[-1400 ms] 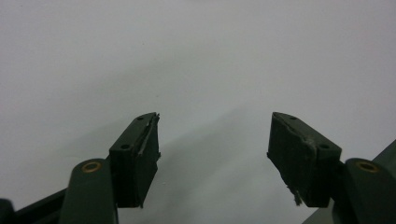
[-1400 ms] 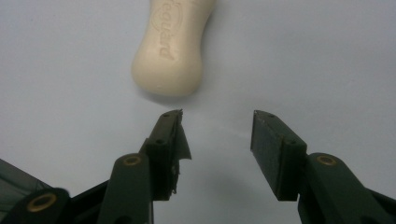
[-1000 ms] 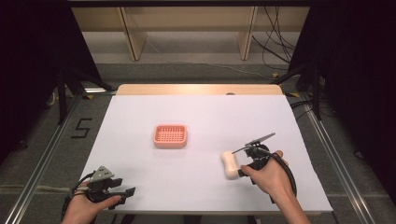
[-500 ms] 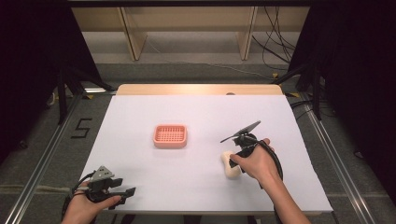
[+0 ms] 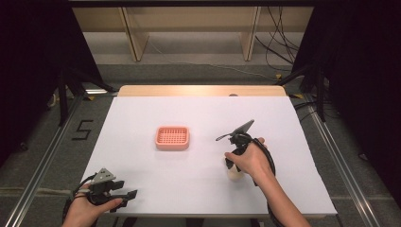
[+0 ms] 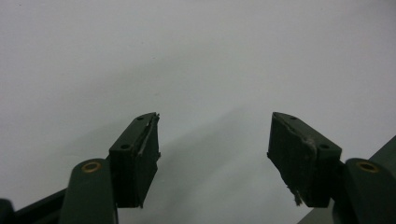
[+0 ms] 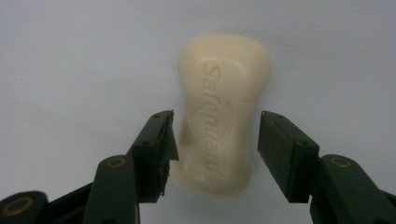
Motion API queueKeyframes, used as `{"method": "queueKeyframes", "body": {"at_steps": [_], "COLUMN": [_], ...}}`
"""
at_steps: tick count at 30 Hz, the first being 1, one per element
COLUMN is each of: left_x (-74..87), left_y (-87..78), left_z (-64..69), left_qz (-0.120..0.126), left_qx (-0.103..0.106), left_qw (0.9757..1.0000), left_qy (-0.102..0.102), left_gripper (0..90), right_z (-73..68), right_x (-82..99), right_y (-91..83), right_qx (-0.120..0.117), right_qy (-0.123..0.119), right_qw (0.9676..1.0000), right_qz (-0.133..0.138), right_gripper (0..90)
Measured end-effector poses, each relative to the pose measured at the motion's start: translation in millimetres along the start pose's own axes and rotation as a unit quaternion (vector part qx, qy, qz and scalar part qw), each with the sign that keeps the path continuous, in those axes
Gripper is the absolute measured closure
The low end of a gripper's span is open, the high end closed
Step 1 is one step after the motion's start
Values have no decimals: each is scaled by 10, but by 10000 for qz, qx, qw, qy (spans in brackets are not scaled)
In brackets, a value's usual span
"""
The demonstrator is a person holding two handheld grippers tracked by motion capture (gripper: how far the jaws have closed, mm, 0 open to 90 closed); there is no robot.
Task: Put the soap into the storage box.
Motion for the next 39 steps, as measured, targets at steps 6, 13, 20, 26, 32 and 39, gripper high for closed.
{"method": "queueKeyframes", "body": {"at_steps": [6, 13, 20, 26, 32, 39], "left_x": [0, -1, -1, -1, -2, -2], "left_y": [-2, -1, -1, 2, 3, 19], "left_z": [-2, 5, 7, 13, 12, 36], "left_qz": [2, 16, 30, 55, 55, 163], "left_qx": [0, 21, 28, 37, 57, -6], "left_qw": [10000, 10000, 10000, 10000, 10000, 9996], "left_qy": [8, 10, -8, -43, -38, -245], "left_gripper": [332, 332, 333, 332, 333, 333], "right_z": [46, 14, 6, 9, 10, -22], "right_x": [-63, -90, -124, -162, -188, -205], "right_y": [93, 171, 222, 266, 282, 300], "right_qx": [31, 186, 268, 256, 356, 415], "right_qy": [-160, 94, 92, 223, 279, 275], "right_qw": [9999, 9997, 9993, 9989, 9983, 9979], "right_qz": [-14, -135, -250, -314, -355, -413], "right_gripper": [423, 415, 415, 424, 449, 460]}}
Point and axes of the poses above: each handheld gripper's, and its own axes: y roughly forward along the jaws, x roughly out of its underside, z roughly to its right, the point moved 1 cm from there along y, roughly forward along the jaws, and after that the axes turned 14 degrees about -x, right-handed, at the moved point
